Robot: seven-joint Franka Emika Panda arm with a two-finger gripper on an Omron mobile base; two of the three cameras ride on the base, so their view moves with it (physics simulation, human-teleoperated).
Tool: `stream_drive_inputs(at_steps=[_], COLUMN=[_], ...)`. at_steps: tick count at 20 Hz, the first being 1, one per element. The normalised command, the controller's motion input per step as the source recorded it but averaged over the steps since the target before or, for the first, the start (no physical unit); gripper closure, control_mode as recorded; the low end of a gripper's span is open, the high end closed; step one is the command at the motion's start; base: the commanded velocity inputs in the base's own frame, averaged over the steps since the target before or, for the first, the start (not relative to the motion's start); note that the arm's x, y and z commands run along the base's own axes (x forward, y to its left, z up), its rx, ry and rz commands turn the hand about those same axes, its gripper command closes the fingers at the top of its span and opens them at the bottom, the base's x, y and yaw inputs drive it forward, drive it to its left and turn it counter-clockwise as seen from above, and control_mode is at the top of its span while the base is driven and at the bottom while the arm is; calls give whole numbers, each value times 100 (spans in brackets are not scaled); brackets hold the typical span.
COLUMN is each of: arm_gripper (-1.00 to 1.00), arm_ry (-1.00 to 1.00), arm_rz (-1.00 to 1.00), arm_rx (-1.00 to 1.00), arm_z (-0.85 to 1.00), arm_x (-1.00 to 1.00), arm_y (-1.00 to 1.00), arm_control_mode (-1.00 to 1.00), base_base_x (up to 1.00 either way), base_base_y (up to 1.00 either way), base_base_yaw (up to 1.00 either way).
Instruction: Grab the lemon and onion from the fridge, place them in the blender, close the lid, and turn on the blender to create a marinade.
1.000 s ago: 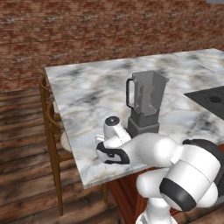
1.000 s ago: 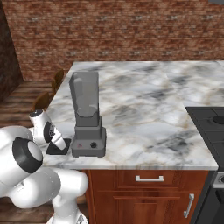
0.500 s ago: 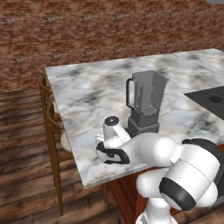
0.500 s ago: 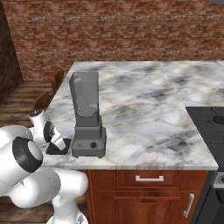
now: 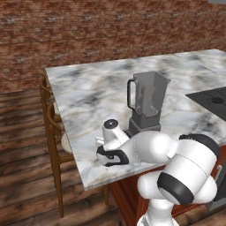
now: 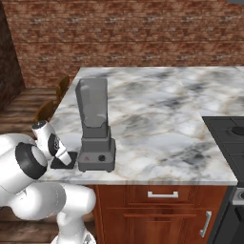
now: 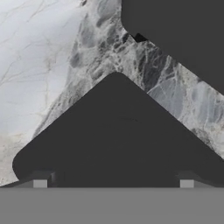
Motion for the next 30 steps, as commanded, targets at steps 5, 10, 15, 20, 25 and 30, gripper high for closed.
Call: stream_drive_inputs(at_steps=[5, 10, 15, 20, 25, 30], arm_gripper=[-100, 100, 100, 100, 100, 100], arm_ry=[0, 0, -4, 0, 0, 0], arm_rz=[-1, 0, 0, 0, 5, 5], arm_rx=[0, 0, 0, 0, 0, 0], arm_z=[-36, -35, -19, 0, 25, 66], arm_x=[1, 0, 0, 0, -5, -7], arm_y=[1, 0, 0, 0, 0, 0], arm_control_mode=[-100, -100, -100, -100, -100, -100], base_base_x=[0, 0, 0, 0, 0, 0], base_base_y=[0, 0, 0, 0, 0, 0], base_base_yaw=[0, 0, 0, 0, 0, 0])
